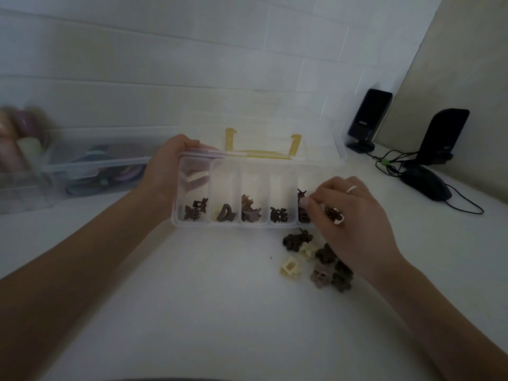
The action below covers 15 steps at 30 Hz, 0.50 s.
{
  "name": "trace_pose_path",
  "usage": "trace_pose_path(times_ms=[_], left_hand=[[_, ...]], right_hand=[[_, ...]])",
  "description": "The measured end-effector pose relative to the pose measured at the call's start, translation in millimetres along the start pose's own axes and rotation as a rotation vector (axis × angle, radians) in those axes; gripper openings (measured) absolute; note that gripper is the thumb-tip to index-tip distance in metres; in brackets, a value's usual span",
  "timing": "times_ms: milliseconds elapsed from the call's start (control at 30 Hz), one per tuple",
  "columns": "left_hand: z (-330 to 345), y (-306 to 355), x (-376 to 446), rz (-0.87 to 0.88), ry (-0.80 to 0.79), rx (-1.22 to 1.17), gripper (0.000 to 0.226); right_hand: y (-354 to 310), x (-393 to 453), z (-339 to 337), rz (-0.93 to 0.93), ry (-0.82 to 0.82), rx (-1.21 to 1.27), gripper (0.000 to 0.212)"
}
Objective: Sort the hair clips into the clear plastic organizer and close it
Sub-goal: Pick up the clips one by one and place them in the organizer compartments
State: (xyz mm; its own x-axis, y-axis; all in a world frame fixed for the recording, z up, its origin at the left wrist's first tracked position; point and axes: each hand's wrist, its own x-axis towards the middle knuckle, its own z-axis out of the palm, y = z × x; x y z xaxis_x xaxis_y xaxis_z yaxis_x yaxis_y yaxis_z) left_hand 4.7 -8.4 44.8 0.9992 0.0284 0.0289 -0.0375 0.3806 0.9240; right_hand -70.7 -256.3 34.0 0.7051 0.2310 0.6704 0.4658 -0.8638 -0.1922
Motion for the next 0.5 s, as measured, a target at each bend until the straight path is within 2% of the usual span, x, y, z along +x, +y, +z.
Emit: trace_pose_path(times_ms=[100, 233, 333, 500], left_hand=[[0.1, -0.8, 1.0, -0.008, 0.007, 0.015, 0.019], [-0.5, 0.4, 2.1, -0.013, 0.002, 0.024, 0.02], [-1.1, -0.3, 2.5, -0.019, 0.003, 0.033, 0.021], [0.5, 1.8, 0.5, -0.024, 0.014, 0.027, 0.02]], right_hand=[[4.6, -1.4, 6.0, -0.051, -0.082, -0.143, 0.041], [10.5, 2.1, -2.0, -0.086, 0.026, 0.012, 0.025], [16.1, 2.2, -6.1, -0.091, 0.013, 0.107, 0.032], [23.6, 1.9, -6.7, -0.083, -0.036, -0.033, 0.039]])
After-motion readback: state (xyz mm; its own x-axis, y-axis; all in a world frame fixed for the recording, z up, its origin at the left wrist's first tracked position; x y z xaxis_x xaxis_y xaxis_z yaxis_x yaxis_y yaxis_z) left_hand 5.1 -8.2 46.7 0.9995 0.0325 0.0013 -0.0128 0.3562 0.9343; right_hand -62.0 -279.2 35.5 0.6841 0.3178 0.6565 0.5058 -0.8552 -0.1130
